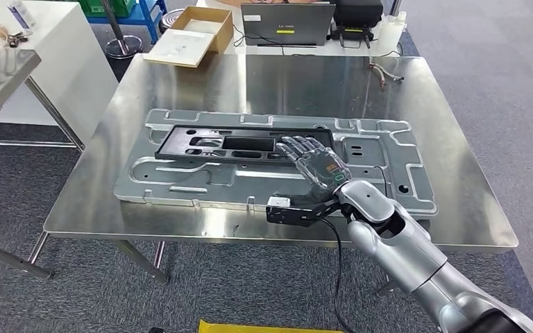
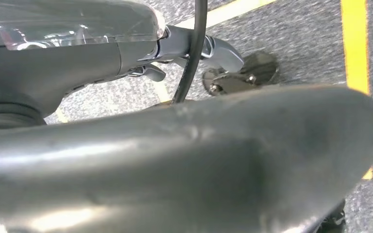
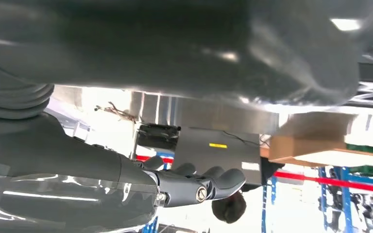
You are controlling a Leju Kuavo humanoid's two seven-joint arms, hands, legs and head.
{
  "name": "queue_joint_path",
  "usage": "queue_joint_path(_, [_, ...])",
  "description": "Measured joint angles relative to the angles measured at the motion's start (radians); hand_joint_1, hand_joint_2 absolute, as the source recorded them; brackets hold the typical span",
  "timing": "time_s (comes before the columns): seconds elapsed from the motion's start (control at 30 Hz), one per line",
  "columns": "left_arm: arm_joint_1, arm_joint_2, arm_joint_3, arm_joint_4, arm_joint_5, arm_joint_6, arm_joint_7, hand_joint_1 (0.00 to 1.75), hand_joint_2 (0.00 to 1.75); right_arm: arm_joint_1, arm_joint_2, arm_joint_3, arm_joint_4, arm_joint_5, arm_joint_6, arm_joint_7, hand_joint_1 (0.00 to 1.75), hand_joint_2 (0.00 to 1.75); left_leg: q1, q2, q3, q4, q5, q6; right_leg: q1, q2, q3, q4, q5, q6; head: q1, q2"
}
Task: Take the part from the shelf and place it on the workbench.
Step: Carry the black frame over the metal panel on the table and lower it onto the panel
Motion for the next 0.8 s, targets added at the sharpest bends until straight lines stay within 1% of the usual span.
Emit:
queue_joint_path(0.03, [0.0, 0.0, -0.002, 0.0, 0.0, 0.0, 0.0, 0.0, 0.0, -0.001, 0.0, 0.001, -0.001, 0.0, 0.0, 0.0, 0.0, 0.0, 0.004, 0.003, -0.008, -0.008, 0.015, 0.002, -0.001, 0.001, -0.012, 0.034, -0.041, 0.005, 0.0, 0.0])
queue_joint_path(0.07, [0.0, 0.0, -0.003, 0.0, 0.0, -0.001, 0.0, 0.0, 0.0, -0.001, 0.001, 0.002, -0.002, 0.0, 0.0, 0.0, 0.0, 0.0, 0.004, 0.004, -0.021, -0.01, 0.027, 0.004, -0.003, 0.001, -0.027, 0.086, -0.091, 0.01, 0.0, 0.0])
queue_joint_path(0.1, [0.0, 0.0, -0.004, 0.0, 0.0, -0.001, 0.0, 0.0, 0.0, 0.0, 0.002, 0.003, -0.003, 0.0, 0.001, 0.0, 0.0, 0.0, 0.004, 0.005, -0.036, -0.009, 0.038, 0.004, -0.007, 0.001, -0.042, 0.147, -0.133, 0.014, 0.0, 0.0])
queue_joint_path(0.13, [0.0, 0.0, -0.005, 0.0, 0.0, -0.001, 0.0, 0.0, 0.0, 0.001, 0.002, 0.004, -0.003, 0.0, 0.001, 0.0, 0.0, 0.0, 0.004, 0.006, -0.051, -0.008, 0.048, 0.002, -0.011, 0.0, -0.049, 0.2, -0.155, 0.019, 0.0, 0.0])
queue_joint_path(0.17, [0.0, -0.001, -0.006, 0.0, 0.0, -0.001, 0.0, 0.0, 0.0, 0.003, 0.003, 0.006, -0.003, 0.0, 0.001, 0.0, 0.0, 0.0, 0.005, 0.006, -0.066, -0.006, 0.058, 0.0, -0.014, 0.0, -0.046, 0.231, -0.154, 0.023, 0.0, 0.0])
queue_joint_path(0.2, [0.0, -0.001, -0.007, 0.0, 0.001, -0.001, 0.0, 0.0, 0.0, 0.003, 0.003, 0.006, -0.004, -0.001, 0.001, 0.0, 0.0, 0.0, 0.006, 0.006, -0.081, -0.002, 0.067, -0.003, -0.017, -0.001, -0.027, 0.229, -0.132, 0.027, 0.0, 0.0])
queue_joint_path(0.23, [0.0, -0.001, -0.008, 0.0, 0.002, 0.0, 0.0, 0.0, 0.0, 0.003, 0.003, 0.007, -0.005, -0.002, 0.0, 0.0, 0.0, 0.0, 0.008, 0.006, -0.095, 0.002, 0.075, -0.007, -0.02, -0.001, 0.009, 0.195, -0.104, 0.029, 0.0, 0.0])
queue_joint_path(0.27, [0.001, 0.0, -0.009, 0.0, 0.005, 0.001, -0.001, 0.0, 0.0, 0.003, 0.003, 0.007, -0.007, -0.005, -0.001, -0.002, 0.0, 0.0, 0.009, 0.006, -0.108, 0.009, 0.081, -0.011, -0.022, -0.002, 0.057, 0.136, -0.087, 0.03, 0.0, 0.0])
queue_joint_path(0.3, [0.001, 0.0, -0.01, 0.0, 0.007, 0.001, -0.003, 0.0, 0.0, 0.002, 0.003, 0.008, -0.012, -0.007, -0.002, -0.004, 0.0, 0.0, 0.009, 0.006, -0.119, 0.016, 0.086, -0.016, -0.021, -0.002, 0.107, 0.066, -0.085, 0.028, 0.0, 0.0])
queue_joint_path(0.33, [0.001, 0.0, -0.01, 0.0, 0.01, 0.002, -0.006, 0.0, 0.0, 0.001, 0.003, 0.008, -0.018, -0.009, -0.005, -0.006, 0.0, 0.0, 0.008, 0.006, -0.127, 0.022, 0.091, -0.022, -0.02, -0.002, 0.145, 0.01, -0.094, 0.024, 0.0, 0.0])
queue_joint_path(0.37, [0.001, 0.0, -0.011, 0.0, 0.013, 0.002, -0.008, 0.0, 0.0, 0.0, 0.003, 0.009, -0.025, -0.011, -0.007, -0.008, 0.0, 0.0, 0.008, 0.006, -0.131, 0.025, 0.097, -0.028, -0.017, -0.002, 0.166, -0.027, -0.106, 0.017, 0.0, 0.0])
queue_joint_path(0.4, [0.002, 0.0, -0.011, 0.0, 0.015, 0.002, -0.01, 0.0, 0.0, 0.0, 0.003, 0.01, -0.034, -0.011, -0.009, -0.009, 0.0, 0.0, 0.008, 0.006, -0.134, 0.025, 0.105, -0.034, -0.013, -0.001, 0.171, -0.042, -0.11, 0.009, 0.0, 0.0])
queue_joint_path(0.43, [0.003, 0.0, -0.012, 0.0, 0.018, 0.002, -0.011, 0.0, 0.0, 0.001, 0.002, 0.012, -0.044, -0.012, -0.011, -0.01, 0.0, 0.0, 0.008, 0.005, -0.137, 0.024, 0.111, -0.041, -0.014, -0.002, 0.165, -0.044, -0.103, 0.001, 0.0, 0.0])
queue_joint_path(0.47, [0.005, 0.001, -0.012, 0.0, 0.022, 0.002, -0.012, 0.0, 0.0, 0.001, 0.001, 0.016, -0.056, -0.012, -0.013, -0.01, 0.0, 0.0, 0.01, 0.004, -0.142, 0.028, 0.106, -0.047, -0.015, -0.004, 0.159, -0.046, -0.094, -0.007, 0.0, 0.0])
queue_joint_path(0.5, [0.007, 0.001, -0.013, 0.0, 0.025, 0.002, -0.012, 0.0, 0.0, 0.003, -0.002, 0.02, -0.07, -0.012, -0.016, -0.01, 0.0, 0.0, 0.012, 0.002, -0.151, 0.043, 0.085, -0.053, -0.017, -0.006, 0.15, -0.048, -0.083, -0.016, 0.0, 0.0])
queue_joint_path(0.53, [0.009, 0.002, -0.014, 0.0, 0.028, 0.002, -0.013, 0.0, 0.0, 0.005, -0.006, 0.024, -0.088, -0.012, -0.021, -0.011, 0.0, 0.0, 0.014, 0.001, -0.164, 0.077, 0.044, -0.059, -0.019, -0.008, 0.139, -0.05, -0.071, -0.024, 0.0, 0.0])
queue_joint_path(0.6, [0.01, 0.002, -0.017, 0.0, 0.031, 0.005, -0.017, 0.0, 0.0, 0.012, -0.015, 0.033, -0.129, -0.014, -0.032, -0.016, 0.0, 0.0, 0.017, 0.001, -0.193, 0.192, -0.056, -0.067, -0.017, -0.009, 0.114, -0.049, -0.05, -0.031, 0.0, 0.0])
queue_joint_path(0.63, [0.01, 0.002, -0.019, 0.0, 0.03, 0.008, -0.019, 0.0, 0.0, 0.018, -0.02, 0.038, -0.151, -0.015, -0.038, -0.019, 0.0, 0.0, 0.018, 0.001, -0.201, 0.252, -0.087, -0.071, -0.017, -0.009, 0.099, -0.048, -0.04, -0.03, 0.0, 0.0])
queue_joint_path(0.67, [0.009, 0.002, -0.022, 0.0, 0.03, 0.01, -0.021, 0.0, 0.0, 0.027, -0.025, 0.044, -0.172, -0.016, -0.043, -0.022, 0.0, 0.0, 0.019, 0.001, -0.199, 0.291, -0.093, -0.073, -0.016, -0.01, 0.085, -0.047, -0.03, -0.029, 0.0, 0.0])
queue_joint_path(0.7, [0.008, 0.003, -0.026, 0.0, 0.03, 0.013, -0.022, 0.0, 0.0, 0.039, -0.03, 0.05, -0.194, -0.017, -0.047, -0.026, 0.0, 0.0, 0.02, 0.001, -0.183, 0.3, -0.077, -0.074, -0.016, -0.01, 0.07, -0.044, -0.02, -0.027, 0.0, 0.0])
queue_joint_path(0.73, [0.007, 0.003, -0.03, 0.0, 0.029, 0.014, -0.024, 0.0, 0.0, 0.051, -0.034, 0.057, -0.216, -0.018, -0.052, -0.031, 0.0, 0.0, 0.021, 0.001, -0.152, 0.278, -0.05, -0.075, -0.017, -0.01, 0.055, -0.041, -0.012, -0.025, 0.0, 0.0])
queue_joint_path(0.77, [0.005, 0.004, -0.034, 0.001, 0.028, 0.016, -0.026, 0.0, 0.0, 0.064, -0.037, 0.063, -0.236, -0.018, -0.058, -0.035, 0.0, 0.0, 0.022, 0.0, -0.104, 0.225, -0.028, -0.073, -0.017, -0.01, 0.041, -0.037, -0.003, -0.021, 0.0, 0.0])
queue_joint_path(0.8, [0.001, 0.004, -0.037, 0.002, 0.026, 0.016, -0.027, 0.0, 0.0, 0.075, -0.04, 0.068, -0.258, -0.019, -0.063, -0.04, 0.0, 0.0, 0.021, -0.001, -0.05, 0.155, -0.023, -0.071, -0.016, -0.009, 0.029, -0.033, 0.005, -0.016, 0.0, 0.0])
